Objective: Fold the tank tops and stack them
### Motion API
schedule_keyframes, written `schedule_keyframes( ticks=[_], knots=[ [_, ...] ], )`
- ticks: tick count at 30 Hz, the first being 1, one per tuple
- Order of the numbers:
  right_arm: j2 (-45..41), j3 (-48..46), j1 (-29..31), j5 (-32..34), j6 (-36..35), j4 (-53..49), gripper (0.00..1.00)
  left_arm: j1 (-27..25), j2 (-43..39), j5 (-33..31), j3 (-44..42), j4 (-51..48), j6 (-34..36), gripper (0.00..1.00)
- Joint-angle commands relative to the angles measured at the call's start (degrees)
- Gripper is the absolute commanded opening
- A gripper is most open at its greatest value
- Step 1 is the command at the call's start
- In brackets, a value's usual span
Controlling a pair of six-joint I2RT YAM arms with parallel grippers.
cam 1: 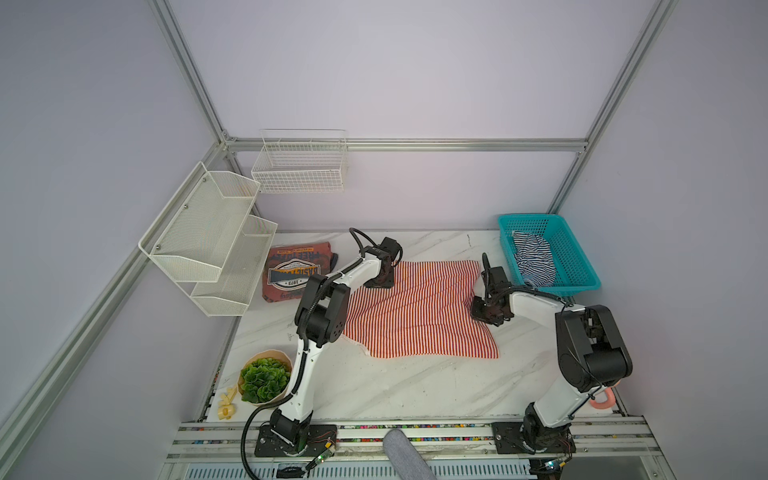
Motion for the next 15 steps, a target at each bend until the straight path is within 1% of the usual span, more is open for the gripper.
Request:
schedule_keyframes(
  ticks=[1,10,13,15],
  knots=[
    [0.66,-2.91,0.3,3.71,1.93,-2.97,0.22,1.89,0.88,-1.38,3.85,-0.14,-1.58,0.46],
    [-3.6,-6.61,0.33,6.24,6.29,-3.98,0.22,4.7,2.38,-2.39,0.83,-1.76,-3.48,0.46],
    [-3.99,-6.38,0.3,5.8,5.52,-3.57,0.23,4.75,1.57,-0.57,1.07,-1.58,-3.3,0.46],
    [-4.24,-5.52,0.3,5.32,5.0,-3.15,0.26,4.48,0.29,0.95,1.04,-0.83,-3.31,0.48]
  ],
)
